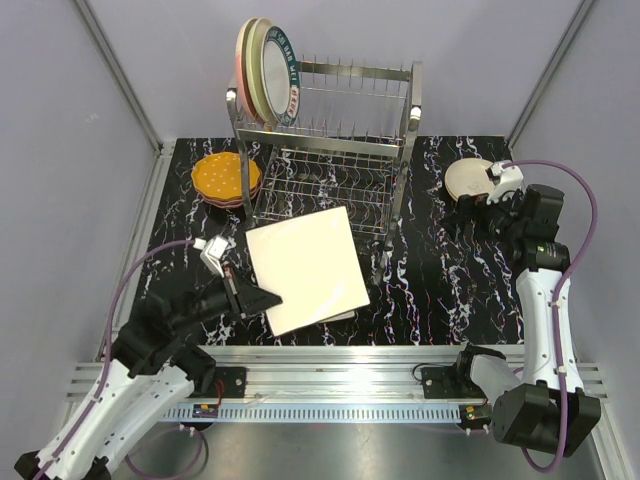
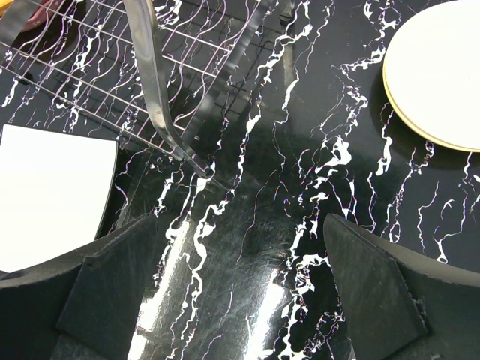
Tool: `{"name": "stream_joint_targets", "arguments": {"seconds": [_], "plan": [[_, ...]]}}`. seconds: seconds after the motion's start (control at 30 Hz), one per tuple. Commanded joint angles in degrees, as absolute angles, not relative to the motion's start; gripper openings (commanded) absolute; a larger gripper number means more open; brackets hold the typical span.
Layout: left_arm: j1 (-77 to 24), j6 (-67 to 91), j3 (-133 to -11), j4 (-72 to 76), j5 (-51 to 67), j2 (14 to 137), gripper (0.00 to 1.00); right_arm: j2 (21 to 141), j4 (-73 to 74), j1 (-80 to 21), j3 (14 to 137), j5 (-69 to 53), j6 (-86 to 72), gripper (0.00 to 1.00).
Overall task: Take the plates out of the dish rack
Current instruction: Place the plate on the table
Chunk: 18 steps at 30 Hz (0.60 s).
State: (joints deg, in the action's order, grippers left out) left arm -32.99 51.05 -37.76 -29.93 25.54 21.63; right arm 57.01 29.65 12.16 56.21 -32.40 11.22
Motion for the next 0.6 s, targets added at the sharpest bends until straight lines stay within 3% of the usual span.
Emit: {"name": "stream_joint_targets", "arguments": {"seconds": [0.0,0.4,0.57], "plan": [[-32.9,50.3,-36.2,-15.5,29.5,19.3,0.00,57.0,27.5,12.2,56.3,-32.0,12.0,1.00],[-30.9,49.1,-28.7,-7.2,31.2,30.2,0.00,56.8,27.3,12.2,56.3,-32.2,12.0,1.00],[-23.6,50.6,-24.4,-0.2,36.6,33.8,0.00,56.5,27.3,12.2,56.3,-32.2,12.0,1.00]]}}
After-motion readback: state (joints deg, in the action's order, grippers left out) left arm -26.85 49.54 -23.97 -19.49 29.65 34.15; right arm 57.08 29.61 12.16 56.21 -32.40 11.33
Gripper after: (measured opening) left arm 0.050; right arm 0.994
